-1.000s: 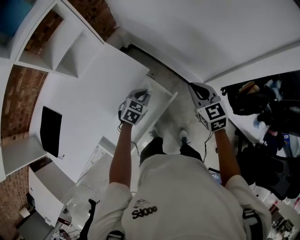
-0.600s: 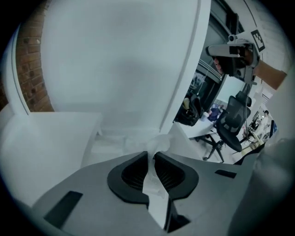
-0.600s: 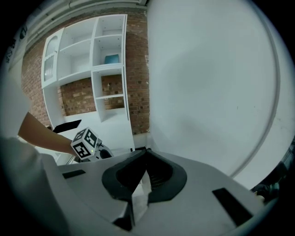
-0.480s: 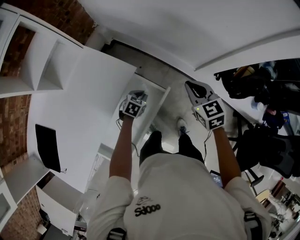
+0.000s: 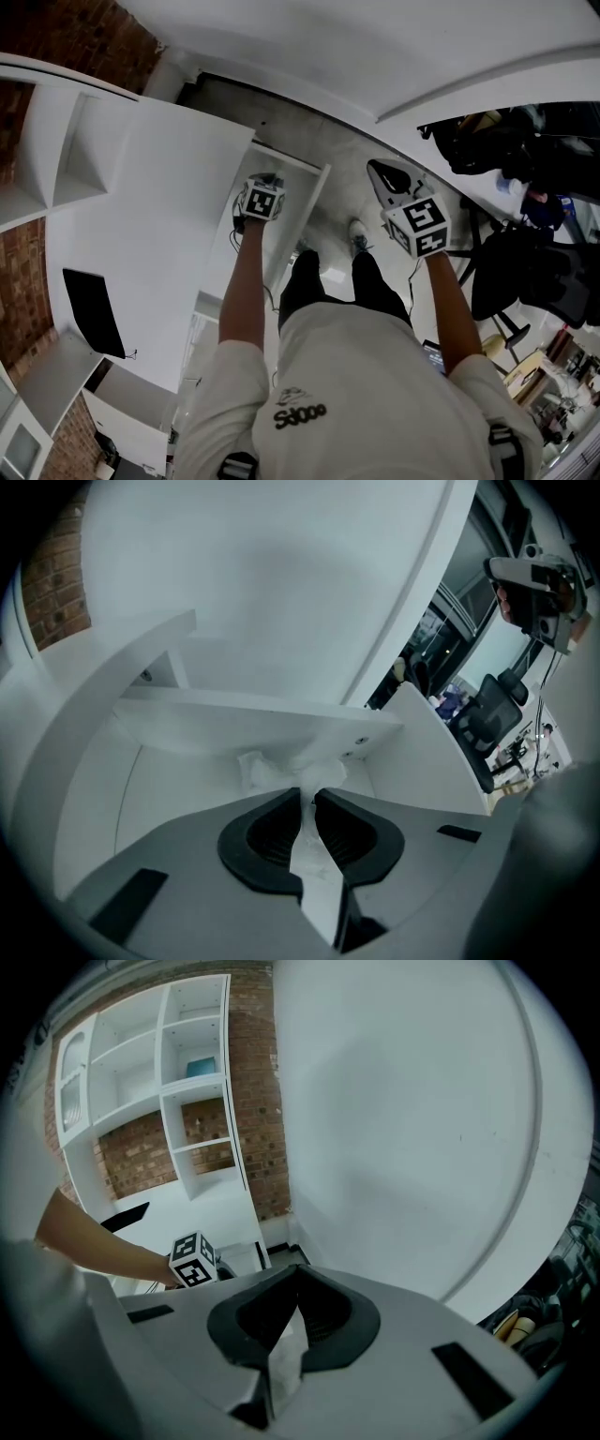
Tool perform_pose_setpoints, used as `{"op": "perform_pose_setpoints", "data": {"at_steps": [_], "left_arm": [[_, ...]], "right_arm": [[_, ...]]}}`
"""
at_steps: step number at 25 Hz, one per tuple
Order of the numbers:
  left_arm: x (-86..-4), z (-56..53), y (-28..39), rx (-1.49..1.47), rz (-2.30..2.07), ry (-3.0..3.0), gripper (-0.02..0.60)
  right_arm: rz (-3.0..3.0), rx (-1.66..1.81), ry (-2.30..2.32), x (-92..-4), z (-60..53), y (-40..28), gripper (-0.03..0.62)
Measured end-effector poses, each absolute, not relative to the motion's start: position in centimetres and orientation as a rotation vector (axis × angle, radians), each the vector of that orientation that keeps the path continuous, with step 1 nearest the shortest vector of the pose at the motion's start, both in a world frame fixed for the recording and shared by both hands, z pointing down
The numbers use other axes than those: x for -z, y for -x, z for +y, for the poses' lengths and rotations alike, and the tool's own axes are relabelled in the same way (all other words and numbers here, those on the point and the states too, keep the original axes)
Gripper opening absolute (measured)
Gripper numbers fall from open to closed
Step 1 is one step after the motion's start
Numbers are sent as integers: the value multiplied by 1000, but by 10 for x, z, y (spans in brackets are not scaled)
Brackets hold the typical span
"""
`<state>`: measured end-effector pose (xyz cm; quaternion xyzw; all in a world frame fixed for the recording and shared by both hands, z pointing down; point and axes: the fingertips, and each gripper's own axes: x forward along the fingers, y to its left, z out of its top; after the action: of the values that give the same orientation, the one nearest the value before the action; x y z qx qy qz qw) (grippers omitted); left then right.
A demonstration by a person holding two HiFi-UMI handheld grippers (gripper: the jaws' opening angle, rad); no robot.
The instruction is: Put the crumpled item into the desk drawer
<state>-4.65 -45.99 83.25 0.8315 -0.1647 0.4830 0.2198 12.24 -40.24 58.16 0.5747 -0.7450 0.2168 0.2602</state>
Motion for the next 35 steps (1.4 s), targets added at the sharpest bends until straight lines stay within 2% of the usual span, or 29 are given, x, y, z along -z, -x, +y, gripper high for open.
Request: {"op": "perform_pose_setpoints", "data": {"at_steps": [12, 16, 23, 26, 32, 35], "left_arm": [[-852, -453, 35, -1201, -474, -2279, 102], [-837, -453, 39, -1156, -535, -2315, 186], [-787, -451, 51, -1070, -627, -2359, 196], [-757, -451, 62, -1036, -704, -2399, 173], [-683, -446, 98, -971, -935, -2485, 56], [-643, -439, 117, -896, -1070, -2518, 23]], "right_arm": [[-2009, -605, -1535, -581, -383, -124, 5], [-2041, -602, -1531, -577, -377, -124, 5], [-2128, -534, -1527, -556, -380, -133, 5], [-2201, -469, -1515, -537, -383, -134, 5], [-2277, -308, -1380, -509, -391, -126, 5], [-2316, -242, -1329, -492, -394, -118, 5]]}}
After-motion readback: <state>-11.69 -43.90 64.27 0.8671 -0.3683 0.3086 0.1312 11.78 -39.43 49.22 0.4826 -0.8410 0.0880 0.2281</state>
